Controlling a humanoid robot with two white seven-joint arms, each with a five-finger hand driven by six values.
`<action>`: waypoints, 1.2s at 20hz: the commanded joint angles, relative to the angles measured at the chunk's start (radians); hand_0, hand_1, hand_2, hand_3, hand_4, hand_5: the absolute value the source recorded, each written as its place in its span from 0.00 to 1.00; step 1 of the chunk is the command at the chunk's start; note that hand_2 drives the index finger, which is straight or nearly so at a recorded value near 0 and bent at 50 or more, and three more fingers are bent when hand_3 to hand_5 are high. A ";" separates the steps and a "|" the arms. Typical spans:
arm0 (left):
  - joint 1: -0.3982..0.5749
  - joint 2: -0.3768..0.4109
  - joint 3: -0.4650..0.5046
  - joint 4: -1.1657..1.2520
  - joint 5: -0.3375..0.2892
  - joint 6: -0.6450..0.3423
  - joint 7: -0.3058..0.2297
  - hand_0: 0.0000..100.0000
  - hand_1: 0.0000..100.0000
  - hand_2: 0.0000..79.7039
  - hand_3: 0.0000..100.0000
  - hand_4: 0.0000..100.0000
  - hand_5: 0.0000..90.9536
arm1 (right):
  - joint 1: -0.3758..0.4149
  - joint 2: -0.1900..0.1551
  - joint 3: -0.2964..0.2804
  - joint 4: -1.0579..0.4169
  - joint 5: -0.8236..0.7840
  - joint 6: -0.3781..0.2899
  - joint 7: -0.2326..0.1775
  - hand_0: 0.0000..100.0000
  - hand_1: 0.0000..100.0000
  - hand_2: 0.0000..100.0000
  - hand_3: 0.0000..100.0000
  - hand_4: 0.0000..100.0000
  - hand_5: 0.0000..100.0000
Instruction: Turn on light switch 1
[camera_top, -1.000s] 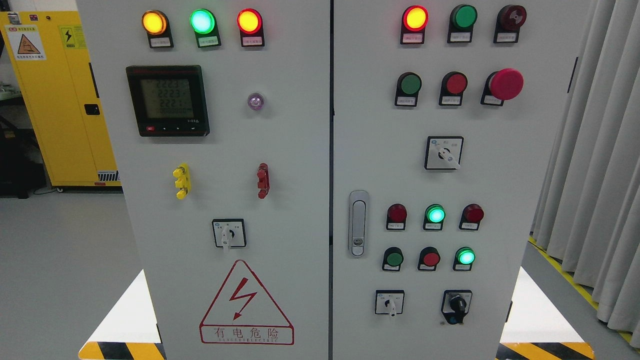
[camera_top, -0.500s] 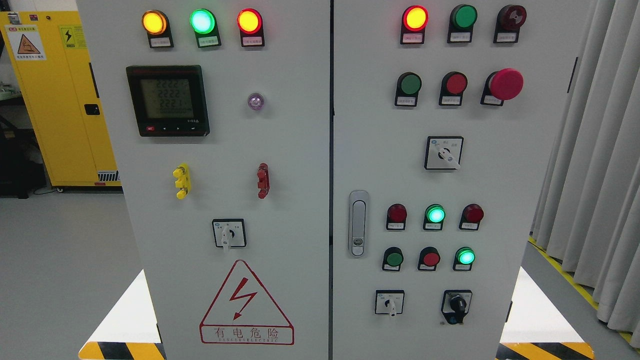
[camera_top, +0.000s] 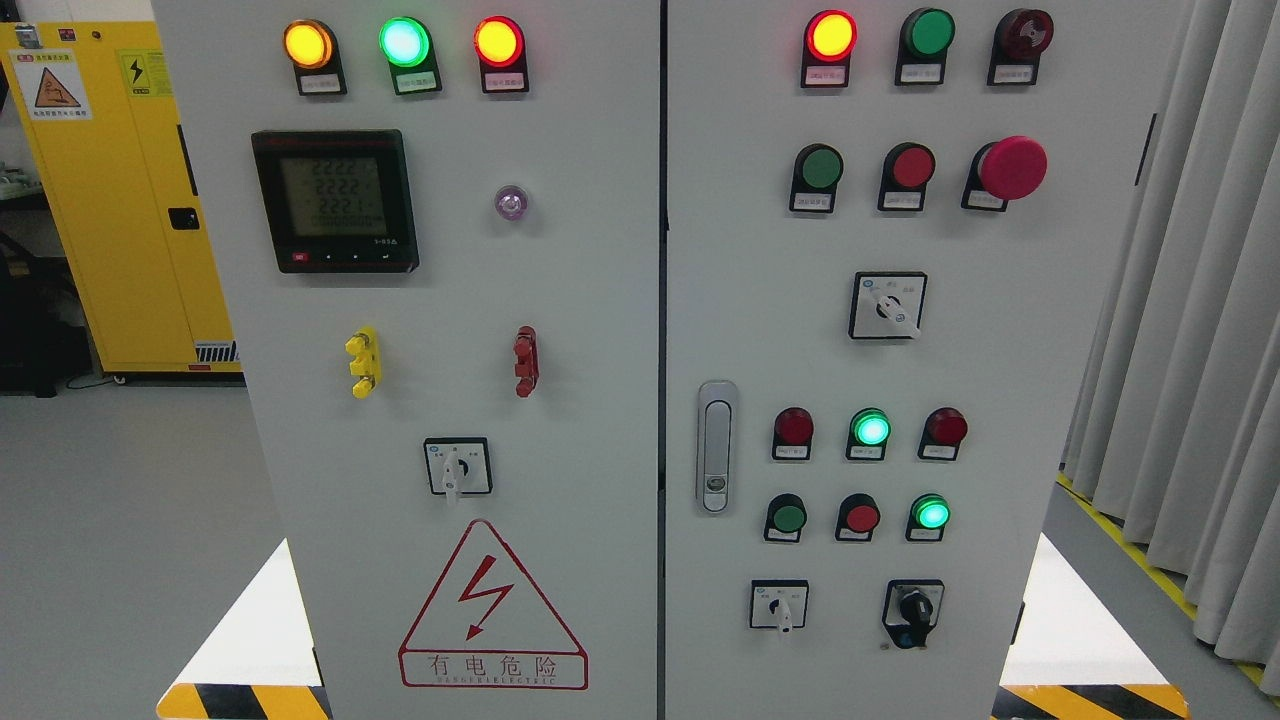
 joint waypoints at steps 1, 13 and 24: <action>-0.056 -0.021 -0.029 -0.175 -0.016 0.063 0.007 0.08 0.59 0.72 0.90 0.88 0.93 | 0.000 0.000 0.000 0.000 0.000 0.000 0.001 0.00 0.50 0.04 0.00 0.00 0.00; -0.210 -0.036 -0.038 -0.247 -0.065 0.236 0.060 0.09 0.62 0.70 0.90 0.89 0.95 | 0.000 0.000 0.000 0.000 0.000 0.000 0.001 0.00 0.50 0.04 0.00 0.00 0.00; -0.329 -0.096 -0.041 -0.249 -0.116 0.377 0.062 0.12 0.64 0.70 0.91 0.89 0.96 | 0.000 0.000 0.000 0.000 0.000 0.000 0.001 0.00 0.50 0.04 0.00 0.00 0.00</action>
